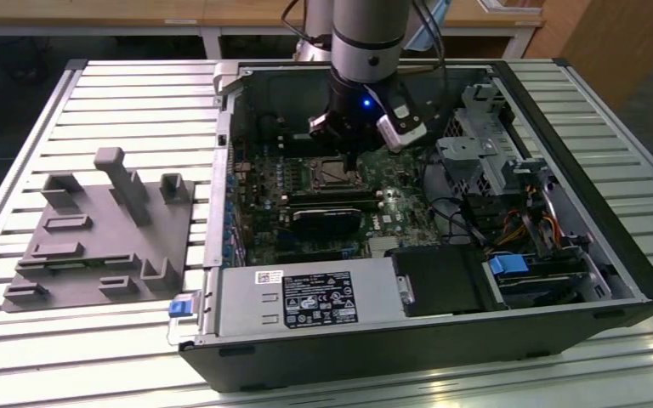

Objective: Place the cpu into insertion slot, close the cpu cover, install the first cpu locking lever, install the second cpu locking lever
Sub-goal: 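Install the second cpu locking lever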

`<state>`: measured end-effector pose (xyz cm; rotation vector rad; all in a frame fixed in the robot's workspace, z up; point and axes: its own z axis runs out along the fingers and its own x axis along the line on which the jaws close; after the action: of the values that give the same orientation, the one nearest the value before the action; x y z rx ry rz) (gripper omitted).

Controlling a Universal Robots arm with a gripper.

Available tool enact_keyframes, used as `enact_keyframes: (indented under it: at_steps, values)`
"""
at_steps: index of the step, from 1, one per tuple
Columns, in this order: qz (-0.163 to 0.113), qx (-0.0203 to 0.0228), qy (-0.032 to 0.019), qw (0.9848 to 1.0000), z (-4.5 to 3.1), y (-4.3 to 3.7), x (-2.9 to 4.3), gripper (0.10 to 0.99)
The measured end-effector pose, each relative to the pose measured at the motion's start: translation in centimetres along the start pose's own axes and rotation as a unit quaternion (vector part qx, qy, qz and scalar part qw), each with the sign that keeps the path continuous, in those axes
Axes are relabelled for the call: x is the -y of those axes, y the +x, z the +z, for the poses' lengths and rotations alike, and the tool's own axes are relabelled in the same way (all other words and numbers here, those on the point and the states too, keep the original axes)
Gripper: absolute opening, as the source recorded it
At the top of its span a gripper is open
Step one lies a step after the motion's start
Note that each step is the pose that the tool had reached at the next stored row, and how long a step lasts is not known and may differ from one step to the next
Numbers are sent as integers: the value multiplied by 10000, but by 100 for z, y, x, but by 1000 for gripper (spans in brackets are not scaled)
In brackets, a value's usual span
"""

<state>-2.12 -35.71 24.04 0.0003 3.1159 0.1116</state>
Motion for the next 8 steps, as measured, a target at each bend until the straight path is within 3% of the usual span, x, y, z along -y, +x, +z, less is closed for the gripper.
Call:
enact_keyframes:
  at_steps: [2, 3, 6, 7, 8]
  values:
    - [1, 0, -43, 10000, 6, 1, 5, 106]
    - [2, 0, -103, 9999, 7, 3, 6, 106]
    - [9, 1, -377, 9993, 8, 6, 15, 106]
    - [10, 0, -445, 9990, 8, 7, 25, 106]
    - [11, 0, -482, 9988, 11, 7, 38, 106]
